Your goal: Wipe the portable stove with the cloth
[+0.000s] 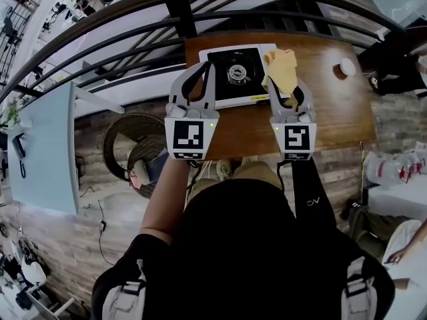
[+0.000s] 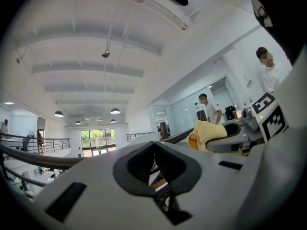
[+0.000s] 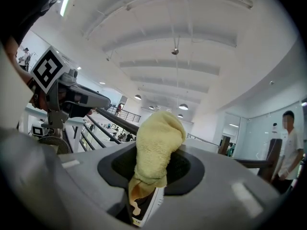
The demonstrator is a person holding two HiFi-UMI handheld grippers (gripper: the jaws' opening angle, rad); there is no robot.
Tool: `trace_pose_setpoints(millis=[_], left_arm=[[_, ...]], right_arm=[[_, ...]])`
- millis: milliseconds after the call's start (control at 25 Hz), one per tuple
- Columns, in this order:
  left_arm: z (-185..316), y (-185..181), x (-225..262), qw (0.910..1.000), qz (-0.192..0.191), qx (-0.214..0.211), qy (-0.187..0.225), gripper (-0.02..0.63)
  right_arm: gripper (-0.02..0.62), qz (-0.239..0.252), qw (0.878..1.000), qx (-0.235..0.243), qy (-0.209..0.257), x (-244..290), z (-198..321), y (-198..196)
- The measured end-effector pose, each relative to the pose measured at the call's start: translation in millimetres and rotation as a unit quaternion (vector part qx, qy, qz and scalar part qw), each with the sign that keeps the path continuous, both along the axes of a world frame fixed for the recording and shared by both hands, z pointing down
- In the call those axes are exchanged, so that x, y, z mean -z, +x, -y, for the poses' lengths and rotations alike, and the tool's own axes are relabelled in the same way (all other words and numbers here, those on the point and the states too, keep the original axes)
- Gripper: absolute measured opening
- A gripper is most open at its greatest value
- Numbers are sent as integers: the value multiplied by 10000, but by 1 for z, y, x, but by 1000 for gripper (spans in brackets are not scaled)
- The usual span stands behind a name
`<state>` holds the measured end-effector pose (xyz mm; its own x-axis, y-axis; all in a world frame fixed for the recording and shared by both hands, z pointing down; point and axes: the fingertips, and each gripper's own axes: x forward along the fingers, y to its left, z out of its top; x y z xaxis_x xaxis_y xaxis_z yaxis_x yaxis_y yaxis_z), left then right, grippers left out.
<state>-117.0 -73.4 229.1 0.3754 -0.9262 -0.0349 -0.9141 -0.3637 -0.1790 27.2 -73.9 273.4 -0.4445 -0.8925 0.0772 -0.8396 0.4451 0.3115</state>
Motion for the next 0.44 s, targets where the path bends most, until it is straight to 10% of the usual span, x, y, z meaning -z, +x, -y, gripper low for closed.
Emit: trace_pose_setpoints(millis=[440], left_arm=[[-18, -2, 0, 10000, -39, 20, 21, 9]], right_arm=[[137, 8, 10000, 14, 39, 2, -18, -4]])
